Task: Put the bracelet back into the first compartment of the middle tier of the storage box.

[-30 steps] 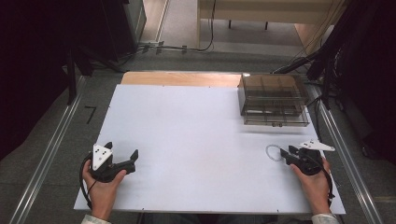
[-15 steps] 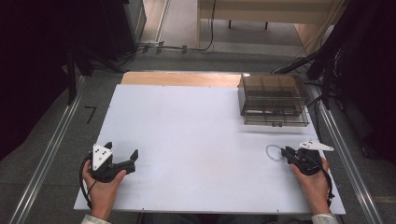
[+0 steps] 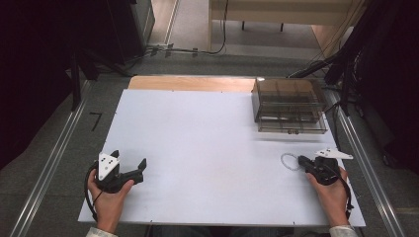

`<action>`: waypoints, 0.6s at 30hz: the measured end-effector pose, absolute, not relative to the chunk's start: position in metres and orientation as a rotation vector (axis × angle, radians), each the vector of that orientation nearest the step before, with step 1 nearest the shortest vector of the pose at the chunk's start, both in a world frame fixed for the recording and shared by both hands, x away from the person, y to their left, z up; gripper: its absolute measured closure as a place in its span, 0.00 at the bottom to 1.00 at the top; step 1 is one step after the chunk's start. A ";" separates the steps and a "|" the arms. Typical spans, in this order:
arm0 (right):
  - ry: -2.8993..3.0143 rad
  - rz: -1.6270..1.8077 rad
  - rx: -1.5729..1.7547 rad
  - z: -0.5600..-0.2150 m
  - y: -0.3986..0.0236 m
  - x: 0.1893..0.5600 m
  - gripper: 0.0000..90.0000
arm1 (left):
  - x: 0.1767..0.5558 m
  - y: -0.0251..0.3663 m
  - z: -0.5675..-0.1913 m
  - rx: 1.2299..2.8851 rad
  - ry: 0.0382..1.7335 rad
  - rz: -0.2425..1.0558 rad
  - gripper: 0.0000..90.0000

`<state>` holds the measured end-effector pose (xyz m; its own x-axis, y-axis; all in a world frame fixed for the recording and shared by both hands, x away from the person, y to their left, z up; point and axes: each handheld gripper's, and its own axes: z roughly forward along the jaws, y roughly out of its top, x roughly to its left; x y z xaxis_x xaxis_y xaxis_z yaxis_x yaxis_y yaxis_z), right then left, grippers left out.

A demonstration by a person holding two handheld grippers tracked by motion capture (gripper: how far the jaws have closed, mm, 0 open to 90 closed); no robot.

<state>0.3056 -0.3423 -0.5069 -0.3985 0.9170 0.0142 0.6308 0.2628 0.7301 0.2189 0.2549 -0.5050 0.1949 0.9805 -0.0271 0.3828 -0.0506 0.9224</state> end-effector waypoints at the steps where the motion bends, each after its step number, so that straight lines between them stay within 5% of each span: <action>1: 2.124 0.932 1.405 -0.507 -0.342 0.305 0.93 | 0.219 0.255 -0.505 1.591 1.328 0.853 0.02; 18: 2.133 0.925 1.423 -0.504 -0.341 0.306 0.95 | 0.219 0.255 -0.505 1.587 1.328 0.847 0.02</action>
<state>0.3063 -0.3414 -0.5043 -0.3932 0.9192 0.0234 0.6452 0.2577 0.7192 0.2187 0.2546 -0.5053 0.1980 0.9797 -0.0325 0.3837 -0.0470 0.9222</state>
